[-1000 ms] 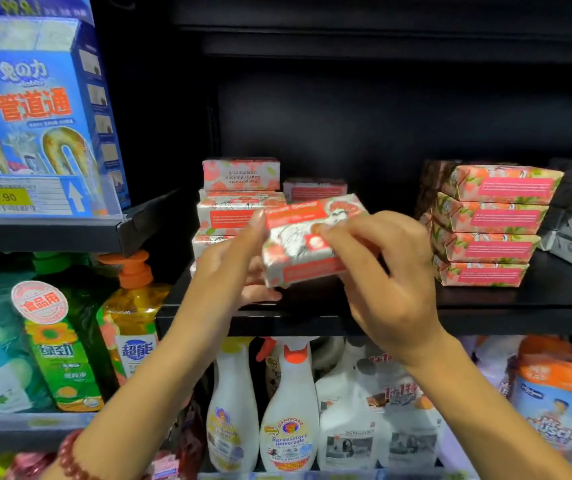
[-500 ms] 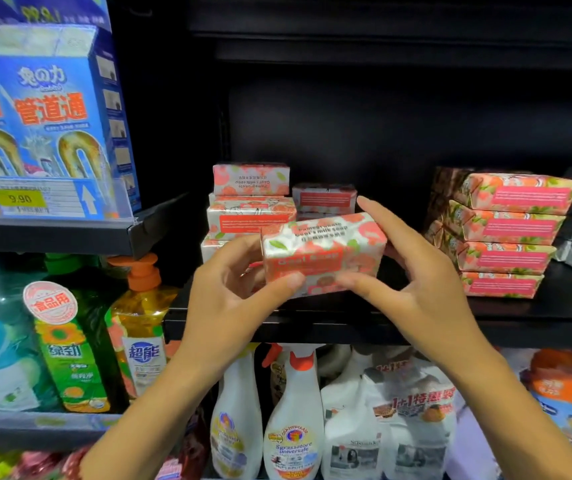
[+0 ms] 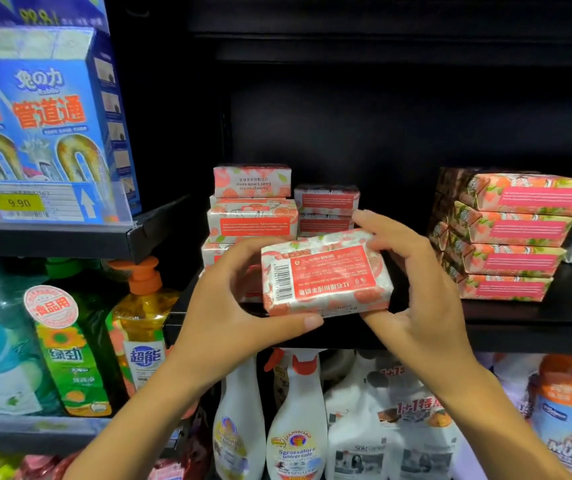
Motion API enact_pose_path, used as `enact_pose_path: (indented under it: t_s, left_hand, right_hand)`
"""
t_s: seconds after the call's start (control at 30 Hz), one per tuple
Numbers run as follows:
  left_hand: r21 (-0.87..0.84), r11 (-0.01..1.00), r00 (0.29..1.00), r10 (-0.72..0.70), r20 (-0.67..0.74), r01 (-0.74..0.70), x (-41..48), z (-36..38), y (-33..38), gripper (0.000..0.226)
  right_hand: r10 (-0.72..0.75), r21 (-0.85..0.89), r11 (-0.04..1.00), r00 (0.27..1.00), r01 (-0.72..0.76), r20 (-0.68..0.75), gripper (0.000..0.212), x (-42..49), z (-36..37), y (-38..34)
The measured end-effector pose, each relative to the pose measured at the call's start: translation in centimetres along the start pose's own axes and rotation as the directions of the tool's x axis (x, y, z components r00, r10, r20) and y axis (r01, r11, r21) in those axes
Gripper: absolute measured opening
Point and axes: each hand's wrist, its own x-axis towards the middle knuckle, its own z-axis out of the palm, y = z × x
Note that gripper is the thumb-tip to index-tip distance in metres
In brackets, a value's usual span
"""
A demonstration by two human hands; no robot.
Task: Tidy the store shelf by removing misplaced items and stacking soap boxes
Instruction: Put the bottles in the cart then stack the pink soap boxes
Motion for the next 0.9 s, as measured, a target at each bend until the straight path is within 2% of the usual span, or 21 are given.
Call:
enact_pose_path:
  t_s: [0.07,0.13,0.17,0.23,0.33,0.4,0.47,0.57,0.67,0.73,0.8,0.9]
  left_hand:
    - [0.049,0.998,0.999,0.049,-0.019,-0.048,0.0,-0.1,-0.1,0.071]
    - [0.077,0.994,0.997,0.08,-0.023,-0.078,0.0,-0.3,-0.2,0.072]
    - [0.083,0.993,0.996,0.091,-0.019,-0.089,0.0,-0.4,-0.3,0.071]
    - [0.11,0.985,0.991,0.133,-0.003,-0.132,0.0,-0.4,-0.4,0.067]
    - [0.184,0.951,0.969,0.248,0.024,-0.248,0.1,-0.2,-0.5,0.057]
    - [0.269,0.908,0.945,0.326,0.025,-0.321,0.1,-0.2,-0.8,0.052]
    - [0.314,0.889,0.937,0.35,0.006,-0.334,0.2,-0.3,-1.0,0.059]
    - [0.201,0.963,0.982,0.188,-0.017,-0.181,0.0,-0.9,-0.9,0.082]
    - [0.079,0.997,1.0,-0.021,-0.014,0.022,-0.2,-1.0,-0.1,0.098]
    - [-0.014,0.998,0.997,-0.062,-0.037,0.062,-0.2,-0.9,0.4,0.086]
    - [-0.045,0.997,0.997,-0.061,-0.046,0.059,-0.1,-0.7,0.8,0.071]
    - [-0.045,0.998,0.998,-0.042,-0.054,0.039,0.1,-0.8,1.1,0.066]
  right_hand:
    - [0.148,0.025,0.988,0.984,-0.151,0.098,0.077,0.1,-0.4,0.2]
    - [0.286,0.122,0.94,0.93,-0.32,0.232,0.098,0.1,-0.7,0.0]
    - [0.327,0.191,0.901,0.9,-0.389,0.289,0.102,0.0,-0.7,0.0]
    - [0.363,0.282,0.845,0.875,-0.454,0.322,0.096,0.0,-0.7,-0.2]
    - [0.428,0.345,0.796,0.865,-0.498,0.261,0.072,0.4,-0.6,-0.7]
    - [0.4,0.338,0.821,0.886,-0.46,0.234,0.057,0.8,-0.7,-1.2]
    - [0.34,0.325,0.864,0.922,-0.384,0.186,0.048,0.9,-0.7,-1.7]
    - [0.257,0.235,0.937,0.966,-0.258,0.035,0.042,0.6,-0.5,-2.1]
    - [0.049,0.044,0.998,0.995,-0.045,-0.091,0.029,0.5,-0.1,-1.7]
    - [-0.053,-0.003,0.999,0.989,0.053,-0.136,0.024,0.4,0.4,-1.2]
    - [-0.087,0.002,0.996,0.983,0.089,-0.164,0.022,0.4,0.8,-0.9]
    - [-0.141,-0.039,0.99,0.971,0.136,-0.192,0.018,0.3,1.3,-0.7]
